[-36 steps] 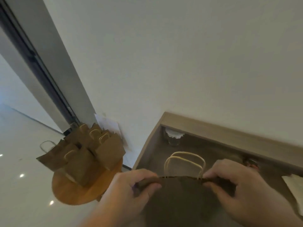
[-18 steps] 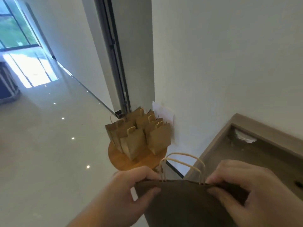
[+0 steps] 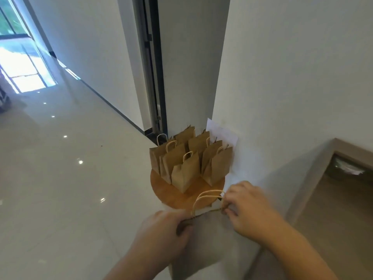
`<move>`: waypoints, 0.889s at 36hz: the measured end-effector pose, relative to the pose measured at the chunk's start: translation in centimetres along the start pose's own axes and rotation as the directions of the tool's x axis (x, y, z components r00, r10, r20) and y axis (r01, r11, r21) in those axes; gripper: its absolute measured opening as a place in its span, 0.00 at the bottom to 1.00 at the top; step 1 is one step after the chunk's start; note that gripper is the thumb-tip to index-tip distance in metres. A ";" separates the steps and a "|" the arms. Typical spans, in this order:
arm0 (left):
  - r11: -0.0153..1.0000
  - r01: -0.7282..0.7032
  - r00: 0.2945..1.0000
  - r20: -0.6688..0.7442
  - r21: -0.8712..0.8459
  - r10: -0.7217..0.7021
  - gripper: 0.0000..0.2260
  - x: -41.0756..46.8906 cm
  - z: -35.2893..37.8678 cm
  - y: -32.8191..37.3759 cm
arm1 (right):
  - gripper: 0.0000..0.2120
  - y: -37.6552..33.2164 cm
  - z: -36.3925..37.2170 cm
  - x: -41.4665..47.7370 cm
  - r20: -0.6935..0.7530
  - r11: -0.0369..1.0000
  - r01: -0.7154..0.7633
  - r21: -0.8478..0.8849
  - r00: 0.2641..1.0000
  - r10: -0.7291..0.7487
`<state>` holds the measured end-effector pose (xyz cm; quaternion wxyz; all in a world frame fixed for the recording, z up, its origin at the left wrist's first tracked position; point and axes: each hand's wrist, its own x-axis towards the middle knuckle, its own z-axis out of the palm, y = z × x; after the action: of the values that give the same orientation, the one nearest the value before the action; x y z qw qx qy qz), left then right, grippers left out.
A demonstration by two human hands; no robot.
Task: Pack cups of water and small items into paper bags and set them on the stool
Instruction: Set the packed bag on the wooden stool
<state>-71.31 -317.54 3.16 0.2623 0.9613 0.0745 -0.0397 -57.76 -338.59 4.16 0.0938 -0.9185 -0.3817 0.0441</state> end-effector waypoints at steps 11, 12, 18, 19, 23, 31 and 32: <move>0.989 0.147 0.989 0.029 -0.015 -0.147 0.08 13.5 4.6 -6.6 | 0.11 3.9 6.7 14.6 0.199 0.958 -0.262 0.121 0.951 0.235; 0.986 0.165 0.985 0.047 -0.023 -0.164 0.07 15.2 5.0 -7.0 | 0.11 4.7 7.4 16.2 0.209 0.950 -0.281 0.139 0.946 0.250; 0.958 0.277 0.946 0.194 -0.071 -0.260 0.03 25.8 8.1 -9.7 | 0.09 11.2 13.1 25.9 0.361 0.905 -0.381 0.188 0.884 0.297; 0.956 0.287 0.938 0.220 -0.063 -0.267 0.03 27.0 8.5 -10.0 | 0.08 12.1 13.7 26.9 0.381 0.900 -0.392 0.189 0.874 0.301; 0.942 0.333 0.902 0.306 -0.043 -0.305 0.04 32.7 10.5 -11.5 | 0.07 15.7 16.7 31.2 0.478 0.869 -0.451 0.202 0.820 0.315; 0.897 0.440 0.837 0.374 -0.027 -0.400 0.08 41.9 15.7 -15.0 | 0.07 20.1 21.9 38.4 0.509 0.815 -0.511 0.271 0.795 0.330; 0.896 0.443 0.834 0.374 -0.016 -0.405 0.08 42.5 16.4 -15.4 | 0.07 20.4 22.4 39.0 0.511 0.812 -0.515 0.275 0.793 0.330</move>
<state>-32.52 -307.63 -23.50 0.3050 0.8819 0.2383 -0.2691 -19.59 -321.87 -22.36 0.1783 -0.9073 -0.1549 0.3479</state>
